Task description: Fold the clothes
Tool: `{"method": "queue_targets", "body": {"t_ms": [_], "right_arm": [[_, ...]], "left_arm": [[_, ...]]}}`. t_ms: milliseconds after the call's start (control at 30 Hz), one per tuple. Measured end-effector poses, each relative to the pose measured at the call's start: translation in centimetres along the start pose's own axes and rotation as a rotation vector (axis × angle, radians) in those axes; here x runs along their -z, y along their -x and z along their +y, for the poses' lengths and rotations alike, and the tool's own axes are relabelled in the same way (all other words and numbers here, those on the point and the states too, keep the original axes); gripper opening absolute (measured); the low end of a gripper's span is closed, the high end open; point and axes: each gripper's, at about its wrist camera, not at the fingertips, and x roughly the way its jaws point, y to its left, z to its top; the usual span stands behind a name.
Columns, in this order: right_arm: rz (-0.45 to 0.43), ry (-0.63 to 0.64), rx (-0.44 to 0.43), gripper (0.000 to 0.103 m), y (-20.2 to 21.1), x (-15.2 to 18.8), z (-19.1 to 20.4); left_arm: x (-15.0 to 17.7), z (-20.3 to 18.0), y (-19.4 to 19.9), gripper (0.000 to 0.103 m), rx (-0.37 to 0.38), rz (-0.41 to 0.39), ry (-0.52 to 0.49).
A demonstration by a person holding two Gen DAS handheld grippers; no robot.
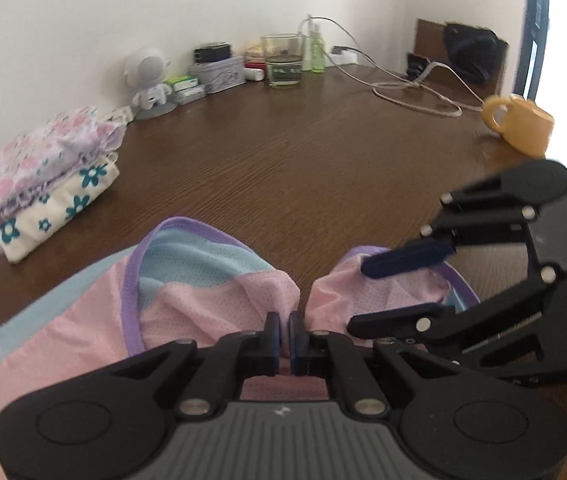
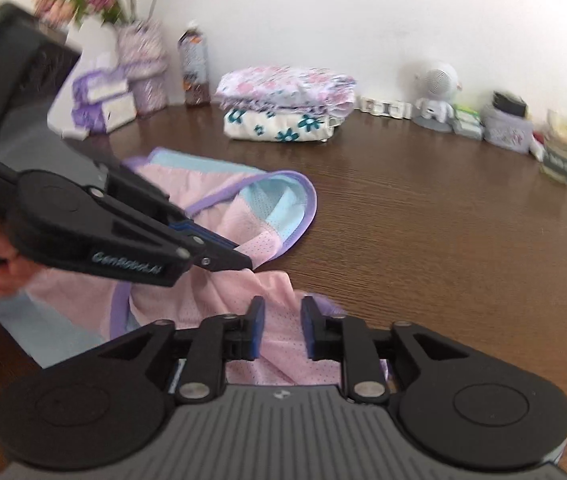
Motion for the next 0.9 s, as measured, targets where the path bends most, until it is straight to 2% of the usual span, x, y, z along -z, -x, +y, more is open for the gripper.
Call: {"method": "queue_targets", "body": {"t_ms": [33,67,167,300,433,500,567,700,733,800,833,900], "right_arm": [[0.011,0.043,0.011,0.037,-0.2,-0.2,0.5],[0.021,0.088,0.025,0.037,-0.4,-0.3,1.0],[0.036,0.167,0.074,0.037,-0.6,-0.8,1.7],[0.056,0.198,0.084,0.04,-0.9,-1.5,1.6],[0.085,0.196,0.046,0.04,-1.7,-2.0,1.0],[0.099,0.186,0.002,0.032,-1.7,-2.1,0.9],[0.108,0.198,-0.026,0.005,-1.5,-1.9,1.2],[0.1,0.28,0.004,0.001,-0.8,-1.1,3.0],[0.097,0.294,0.004,0.001,-0.5,-1.0,3.4],[0.086,0.304,0.011,0.001,0.0,-0.8,3.7],[0.079,0.299,0.019,0.003,0.2,-0.9,3.7],[0.064,0.272,0.034,0.007,0.3,-1.1,3.0]], "left_arm": [[0.0,-0.2,0.2,0.004,0.008,0.003,-0.056],[0.0,-0.5,0.3,0.008,0.011,0.007,-0.104],[0.3,-1.2,0.5,0.01,-0.008,0.028,-0.241],[0.7,-2.4,0.5,0.012,-0.046,0.059,-0.407],[0.8,-3.2,0.9,0.025,-0.084,0.052,-0.53],[0.6,-3.3,1.2,0.031,-0.096,0.025,-0.585],[0.4,-3.4,1.4,0.037,-0.1,-0.005,-0.65],[-0.2,-3.7,0.4,0.038,-0.06,0.011,-0.727],[-0.3,-3.6,0.0,0.036,-0.053,0.028,-0.721],[-0.6,-3.2,-0.5,0.021,-0.033,0.062,-0.693],[-0.6,-2.8,-0.6,0.009,-0.028,0.077,-0.667],[-0.1,-2.4,-0.5,0.006,-0.044,0.081,-0.649]]}}
